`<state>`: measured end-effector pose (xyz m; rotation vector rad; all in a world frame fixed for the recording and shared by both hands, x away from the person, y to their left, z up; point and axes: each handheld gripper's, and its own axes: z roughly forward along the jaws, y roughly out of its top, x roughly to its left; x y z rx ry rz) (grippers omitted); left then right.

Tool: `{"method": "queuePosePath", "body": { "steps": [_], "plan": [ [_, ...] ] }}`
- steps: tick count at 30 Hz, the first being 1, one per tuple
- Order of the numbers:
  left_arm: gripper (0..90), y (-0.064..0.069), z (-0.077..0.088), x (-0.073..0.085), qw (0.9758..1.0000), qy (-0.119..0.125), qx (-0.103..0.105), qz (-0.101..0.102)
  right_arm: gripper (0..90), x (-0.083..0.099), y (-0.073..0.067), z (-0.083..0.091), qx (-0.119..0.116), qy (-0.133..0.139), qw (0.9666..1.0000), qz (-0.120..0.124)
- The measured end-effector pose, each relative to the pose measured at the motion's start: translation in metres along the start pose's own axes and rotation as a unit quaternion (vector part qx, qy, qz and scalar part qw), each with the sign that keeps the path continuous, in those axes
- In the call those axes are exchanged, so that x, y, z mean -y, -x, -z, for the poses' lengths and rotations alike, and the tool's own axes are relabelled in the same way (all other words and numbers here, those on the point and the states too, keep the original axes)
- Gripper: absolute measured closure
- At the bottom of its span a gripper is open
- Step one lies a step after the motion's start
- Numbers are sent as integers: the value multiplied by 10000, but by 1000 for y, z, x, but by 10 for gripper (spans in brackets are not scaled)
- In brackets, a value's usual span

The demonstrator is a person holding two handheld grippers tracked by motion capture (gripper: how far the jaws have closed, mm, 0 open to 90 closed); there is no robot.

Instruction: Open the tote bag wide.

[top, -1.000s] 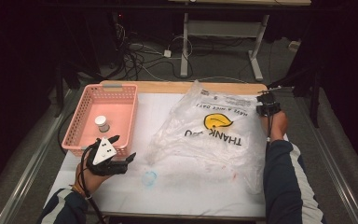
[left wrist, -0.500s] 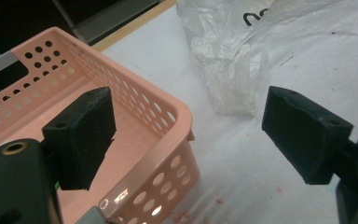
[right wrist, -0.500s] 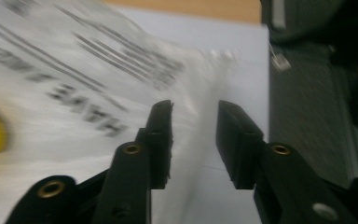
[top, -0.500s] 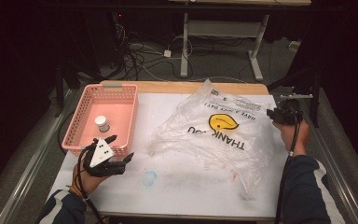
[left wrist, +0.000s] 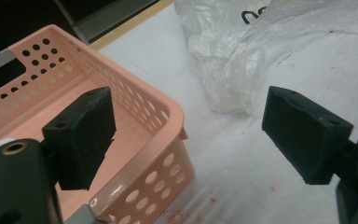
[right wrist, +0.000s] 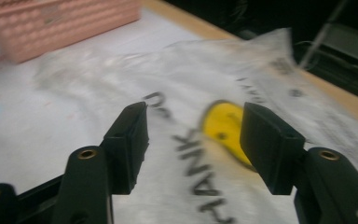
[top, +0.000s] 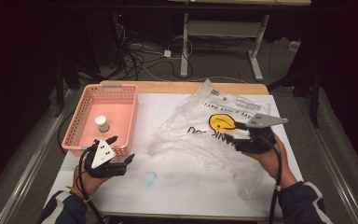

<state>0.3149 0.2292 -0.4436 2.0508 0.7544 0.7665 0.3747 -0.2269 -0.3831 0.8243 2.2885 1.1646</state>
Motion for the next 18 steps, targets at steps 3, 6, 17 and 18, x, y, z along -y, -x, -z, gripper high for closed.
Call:
{"method": "queuePosePath", "body": {
  "steps": [3, 6, 17, 18],
  "plan": [
    [169, 2, 0, 0, 10000, -12, 8, -33, 395, -2, -24, -18, -301, -195, 9992, 161],
    [169, 3, 1, 0, 10000, -14, 14, -49, 390, -1, -37, -32, -407, -424, 9979, 280],
    [170, 4, 1, 2, 9999, -77, 49, -102, 516, 27, -39, -100, -504, -1413, 9883, 276],
    [170, 4, 1, 2, 9999, -83, 50, -106, 516, 27, -39, -100, -504, -1413, 9883, 276]
  ]
}}
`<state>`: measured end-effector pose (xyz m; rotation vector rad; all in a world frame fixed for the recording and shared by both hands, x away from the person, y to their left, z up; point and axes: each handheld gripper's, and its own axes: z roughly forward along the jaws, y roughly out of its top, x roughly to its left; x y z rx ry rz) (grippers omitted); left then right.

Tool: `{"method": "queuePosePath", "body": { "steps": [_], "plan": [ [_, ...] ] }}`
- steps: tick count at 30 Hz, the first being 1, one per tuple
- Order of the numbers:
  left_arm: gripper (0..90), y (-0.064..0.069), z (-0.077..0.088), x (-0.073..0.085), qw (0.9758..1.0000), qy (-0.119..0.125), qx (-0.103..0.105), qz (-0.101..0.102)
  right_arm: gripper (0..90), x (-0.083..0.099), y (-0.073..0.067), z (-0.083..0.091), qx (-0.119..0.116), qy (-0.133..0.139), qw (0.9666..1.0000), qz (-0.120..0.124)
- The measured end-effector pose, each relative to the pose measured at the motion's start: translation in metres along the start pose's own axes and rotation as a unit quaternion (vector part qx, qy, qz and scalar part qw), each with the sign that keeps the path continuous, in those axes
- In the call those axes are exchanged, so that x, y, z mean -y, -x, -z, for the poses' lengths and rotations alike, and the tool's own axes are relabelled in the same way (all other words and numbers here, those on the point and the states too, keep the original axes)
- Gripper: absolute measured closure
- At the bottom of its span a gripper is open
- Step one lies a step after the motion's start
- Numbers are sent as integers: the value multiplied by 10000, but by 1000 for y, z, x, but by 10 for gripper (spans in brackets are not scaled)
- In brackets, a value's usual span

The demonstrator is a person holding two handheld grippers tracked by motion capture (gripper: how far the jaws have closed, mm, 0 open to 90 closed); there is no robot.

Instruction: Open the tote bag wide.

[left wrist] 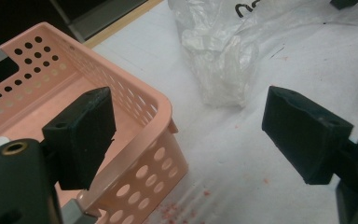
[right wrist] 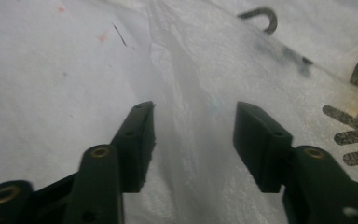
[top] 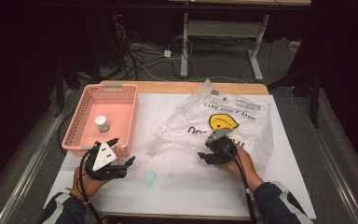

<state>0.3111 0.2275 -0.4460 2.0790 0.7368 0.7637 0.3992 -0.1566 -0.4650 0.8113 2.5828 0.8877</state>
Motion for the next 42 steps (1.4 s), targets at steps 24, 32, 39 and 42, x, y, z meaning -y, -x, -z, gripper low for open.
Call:
{"method": "queuePosePath", "body": {
  "steps": [24, 32, 39, 42],
  "plan": [
    [169, -1, 1, 0, 10000, 9, -21, 10, 900, -8, 11, 21, 657, 672, 9953, -235],
    [169, -5, 3, 0, 9999, 55, -91, 91, 900, -21, 25, 42, 930, 1166, 9879, -427],
    [169, -9, 7, -1, 9996, 154, -218, 75, 900, -35, 31, 56, 1162, 1455, 9816, -423],
    [162, -14, 10, -3, 9992, 227, -296, 141, 900, -43, 33, 64, 1264, 1627, 9776, -425]
  ]
}}
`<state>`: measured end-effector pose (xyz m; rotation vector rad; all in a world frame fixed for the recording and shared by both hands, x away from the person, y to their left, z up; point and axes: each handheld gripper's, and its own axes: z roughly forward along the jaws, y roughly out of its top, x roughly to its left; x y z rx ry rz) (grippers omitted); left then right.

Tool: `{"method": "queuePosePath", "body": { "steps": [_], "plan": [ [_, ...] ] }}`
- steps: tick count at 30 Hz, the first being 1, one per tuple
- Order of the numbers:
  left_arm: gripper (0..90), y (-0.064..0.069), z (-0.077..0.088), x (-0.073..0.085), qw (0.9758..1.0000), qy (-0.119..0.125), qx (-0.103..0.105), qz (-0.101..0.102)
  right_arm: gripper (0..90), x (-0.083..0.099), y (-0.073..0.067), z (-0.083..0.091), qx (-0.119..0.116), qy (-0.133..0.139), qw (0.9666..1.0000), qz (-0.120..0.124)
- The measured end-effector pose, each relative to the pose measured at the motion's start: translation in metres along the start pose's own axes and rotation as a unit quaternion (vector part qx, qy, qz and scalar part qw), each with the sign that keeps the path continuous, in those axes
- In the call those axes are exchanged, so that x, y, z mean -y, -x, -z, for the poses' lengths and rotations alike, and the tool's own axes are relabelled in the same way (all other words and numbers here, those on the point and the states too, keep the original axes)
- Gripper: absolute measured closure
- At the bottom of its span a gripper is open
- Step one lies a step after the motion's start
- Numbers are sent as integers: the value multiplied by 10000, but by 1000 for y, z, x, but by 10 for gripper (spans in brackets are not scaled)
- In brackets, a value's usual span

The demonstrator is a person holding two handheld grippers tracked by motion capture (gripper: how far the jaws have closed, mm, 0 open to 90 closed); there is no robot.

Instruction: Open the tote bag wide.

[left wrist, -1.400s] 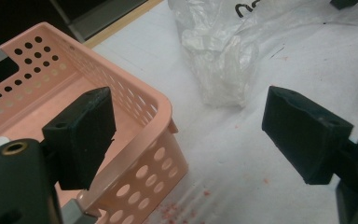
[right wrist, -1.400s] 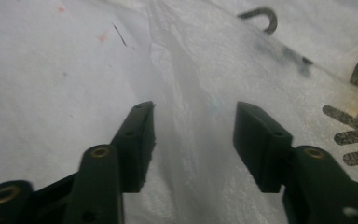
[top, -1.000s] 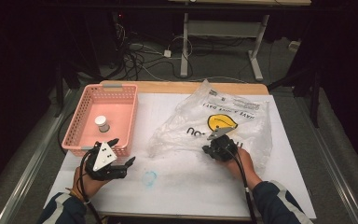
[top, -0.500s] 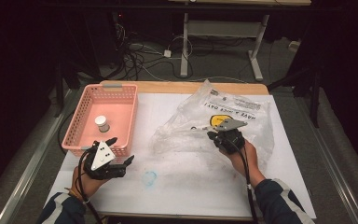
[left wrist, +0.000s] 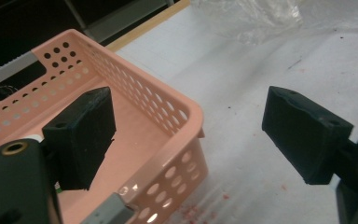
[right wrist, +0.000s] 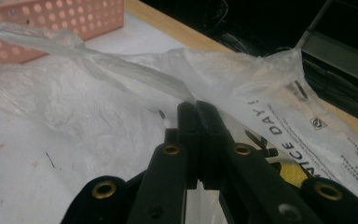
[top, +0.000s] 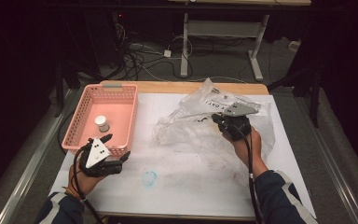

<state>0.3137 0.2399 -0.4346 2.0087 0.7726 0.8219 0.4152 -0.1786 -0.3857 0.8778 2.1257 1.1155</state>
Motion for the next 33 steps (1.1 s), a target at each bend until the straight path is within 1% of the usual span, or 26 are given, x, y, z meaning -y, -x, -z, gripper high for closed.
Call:
{"method": "queuePosePath", "body": {
  "steps": [1, 2, 4, 5, 7, 8, 10, 12, 13, 15, 16, 18, 19, 20, 21, 23, 24, 25, 26, 28, 29, 30, 33],
  "plan": [
    [160, -2, 1, -1, 10000, 16, -20, 49, 900, -3, 1, 2, 58, 59, 10000, 21],
    [160, -6, 2, -3, 10000, -1, 3, 98, 900, -3, 1, 2, 58, 59, 10000, 21],
    [158, -11, 3, -4, 9999, -4, -40, 127, 900, -10, 3, 5, 96, 151, 9998, 12],
    [160, -13, 4, -5, 9998, -38, -37, 215, 900, -14, 3, 7, 146, 201, 9997, 47],
    [159, -19, 5, -6, 9996, -58, -35, 278, 900, -20, 3, 11, 202, 289, 9993, 129],
    [159, -22, 5, -7, 9995, -98, -20, 300, 900, -23, 3, 12, 212, 331, 9991, 128],
    [158, -26, 5, -9, 9994, -137, -41, 302, 900, -27, 3, 15, 191, 404, 9989, 145],
    [158, -30, 6, -11, 9994, -182, -106, 274, 900, -31, 4, 17, 214, 466, 9985, 180],
    [159, -33, 6, -11, 9993, -193, -94, 294, 900, -33, 4, 18, 156, 485, 9984, 232],
    [159, -38, 7, -13, 9990, -271, -141, 329, 900, -34, 3, 19, 193, 499, 9982, 260],
    [160, -42, 7, -14, 9988, -326, -119, 345, 900, -34, 4, 20, 187, 540, 9980, 263],
    [159, -49, 8, -17, 9983, -436, -160, 351, 900, -35, 5, 21, 185, 616, 9977, 193],
    [160, -53, 7, -18, 9978, -519, -184, 373, 900, -36, 5, 22, 178, 641, 9976, 187],
    [156, -57, 7, -20, 9972, -562, -284, 403, 900, -36, 4, 22, 169, 681, 9974, 161],
    [156, -62, 7, -22, 9967, -593, -342, 441, 900, -35, 5, 23, 91, 720, 9972, 151],
    [154, -70, 4, -26, 9957, -739, -260, 486, 900, -35, 3, 23, 9, 726, 9971, 224],
    [149, -73, 2, -29, 9953, -815, -288, 444, 900, -34, 1, 22, -83, 729, 9970, 235],
    [149, -77, 0, -32, 9949, -879, -278, 413, 900, -34, 1, 22, -83, 729, 9970, 235],
    [149, -80, -2, -34, 9943, -950, -227, 416, 900, -34, 1, 21, -110, 706, 9971, 274],
    [149, -87, -8, -37, 9931, -1080, -205, 408, 900, -33, -1, 20, -170, 669, 9972, 287],
    [149, -91, -12, -38, 9924, -1146, -180, 413, 900, -33, -2, 20, -174, 656, 9973, 290],
    [150, -94, -16, -39, 9918, -1190, -198, 420, 900, -32, -2, 19, -191, 636, 9973, 316],
    [150, -103, -29, -37, 9896, -1333, -224, 497, 900, -32, -2, 19, -250, 613, 9974, 289]
  ]
}}
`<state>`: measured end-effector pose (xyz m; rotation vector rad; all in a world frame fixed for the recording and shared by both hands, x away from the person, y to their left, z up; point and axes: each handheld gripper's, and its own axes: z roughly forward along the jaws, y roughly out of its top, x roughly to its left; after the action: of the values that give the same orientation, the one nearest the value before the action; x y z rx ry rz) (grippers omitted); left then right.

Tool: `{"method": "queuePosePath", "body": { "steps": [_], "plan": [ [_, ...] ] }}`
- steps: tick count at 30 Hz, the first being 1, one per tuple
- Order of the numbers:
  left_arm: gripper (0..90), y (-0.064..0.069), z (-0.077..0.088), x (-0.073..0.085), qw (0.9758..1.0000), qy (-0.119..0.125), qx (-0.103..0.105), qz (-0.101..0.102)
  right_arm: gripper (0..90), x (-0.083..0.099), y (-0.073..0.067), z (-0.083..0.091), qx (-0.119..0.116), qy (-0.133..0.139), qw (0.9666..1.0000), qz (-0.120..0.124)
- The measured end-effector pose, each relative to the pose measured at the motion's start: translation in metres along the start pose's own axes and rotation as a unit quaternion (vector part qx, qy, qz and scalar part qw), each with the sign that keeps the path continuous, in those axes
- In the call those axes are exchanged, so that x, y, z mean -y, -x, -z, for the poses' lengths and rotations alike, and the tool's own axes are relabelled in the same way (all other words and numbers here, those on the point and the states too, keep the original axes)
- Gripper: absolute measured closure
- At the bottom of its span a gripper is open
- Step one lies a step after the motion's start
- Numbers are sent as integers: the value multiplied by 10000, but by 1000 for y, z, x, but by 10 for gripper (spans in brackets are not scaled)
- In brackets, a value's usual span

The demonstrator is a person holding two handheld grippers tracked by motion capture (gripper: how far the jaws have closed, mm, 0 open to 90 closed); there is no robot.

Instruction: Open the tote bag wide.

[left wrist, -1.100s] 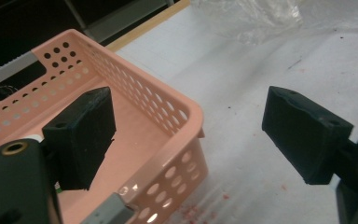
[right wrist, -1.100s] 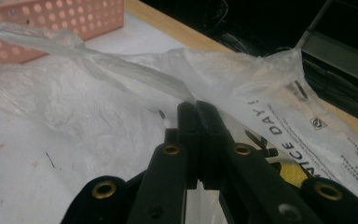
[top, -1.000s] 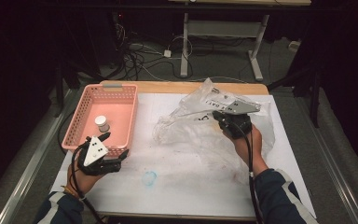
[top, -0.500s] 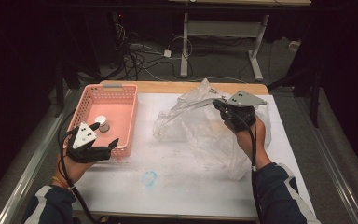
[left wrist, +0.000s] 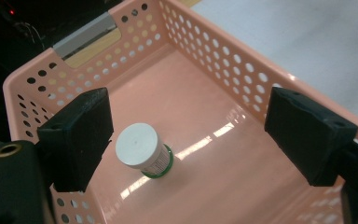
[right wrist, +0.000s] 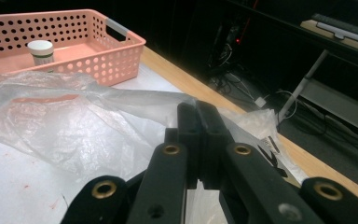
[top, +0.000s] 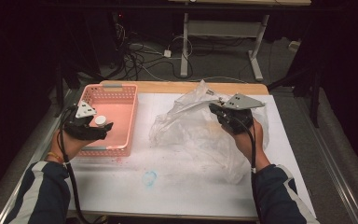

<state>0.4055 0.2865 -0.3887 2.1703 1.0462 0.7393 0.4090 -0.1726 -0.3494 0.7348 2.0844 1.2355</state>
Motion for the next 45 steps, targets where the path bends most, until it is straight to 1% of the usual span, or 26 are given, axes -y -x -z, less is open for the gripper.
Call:
{"method": "queuePosePath", "body": {
  "steps": [2, 4, 5, 6, 7, 8, 10, 12, 13, 15, 16, 18, 19, 20, 21, 22, 23, 25, 26, 31, 36, 38, 39, 41, 43, 45],
  "plan": [
    [150, -5, -8, 1, 9999, -34, 88, 142, 900, 0, 0, 1, -15, -1, 10000, 20],
    [150, -9, -16, 2, 9998, -148, 12, 146, 900, 0, 0, 2, -24, 19, 10000, 19],
    [150, -11, -21, 2, 9996, -207, -10, 185, 900, 0, 0, 2, -21, 25, 10000, 13],
    [153, -14, -25, 2, 9994, -257, 25, 242, 900, 0, 0, 2, -23, 27, 10000, 15],
    [153, -17, -29, 2, 9991, -350, -11, 243, 900, 0, 0, 2, -21, 26, 10000, 18],
    [153, -19, -34, 1, 9986, -432, -76, 287, 900, 0, 0, 2, -21, 26, 10000, 18],
    [161, -25, -43, -1, 9973, -608, -76, 407, 900, 0, 0, 2, -36, 14, 10000, 39],
    [161, -28, -51, -2, 9959, -781, -157, 438, 900, 1, -1, 2, -50, 2, 10000, 43],
    [160, -30, -57, -2, 9948, -890, -153, 475, 900, 2, -1, 0, -72, -27, 10000, 44],
    [158, -32, -67, -3, 9913, -1193, -258, 493, 900, 3, -2, 0, -73, -44, 10000, 37],
    [160, -34, -70, -3, 9896, -1314, -262, 526, 900, 3, -2, -1, -87, -59, 9999, 62],
    [199, -37, -77, -4, 9856, -1563, -319, 560, 900, 5, -3, -3, -138, -97, 9998, 52],
    [227, -39, -79, -4, 9842, -1644, -257, 605, 900, 5, -4, -4, -164, -114, 9998, 67],
    [227, -41, -81, -4, 9834, -1675, -173, 678, 900, 5, -4, -4, -164, -114, 9998, 67],
    [290, -43, -82, -3, 9829, -1696, -157, 699, 900, 6, -5, -5, -163, -136, 9997, 77],
    [328, -43, -83, -3, 9831, -1695, -109, 690, 900, 7, -6, -6, -167, -158, 9997, 104],
    [425, -44, -84, -2, 9827, -1722, -19, 676, 900, 7, -7, -7, -184, -183, 9996, 110],
    [442, -43, -88, -2, 9801, -1886, 42, 611, 900, 8, -8, -8, -194, -231, 9994, 150],
    [470, -43, -89, -2, 9796, -1921, 35, 587, 900, 8, -8, -7, -212, -226, 9994, 164],
    [476, -44, -89, 0, 9805, -1863, 99, 622, 900, 7, -8, -6, -188, -195, 9995, 167],
    [479, -45, -89, -2, 9814, -1834, 94, 563, 900, 7, -5, -8, -185, -164, 9996, 125],
    [480, -43, -89, -2, 9822, -1801, 123, 519, 900, 8, -4, -8, -188, -167, 9996, 83],
    [480, -43, -88, -3, 9830, -1766, 89, 494, 900, 8, -3, -9, -174, -171, 9997, 86],
    [481, -44, -86, -3, 9854, -1618, 109, 518, 900, 9, -3, -9, -191, -179, 9996, 51],
    [481, -46, -83, -5, 9874, -1495, 21, 525, 900, 9, -3, -9, -180, -199, 9996, 63],
    [481, -47, -80, -5, 9890, -1369, 5, 556, 900, 9, -4, -11, -139, -195, 9997, 84]
  ]
}}
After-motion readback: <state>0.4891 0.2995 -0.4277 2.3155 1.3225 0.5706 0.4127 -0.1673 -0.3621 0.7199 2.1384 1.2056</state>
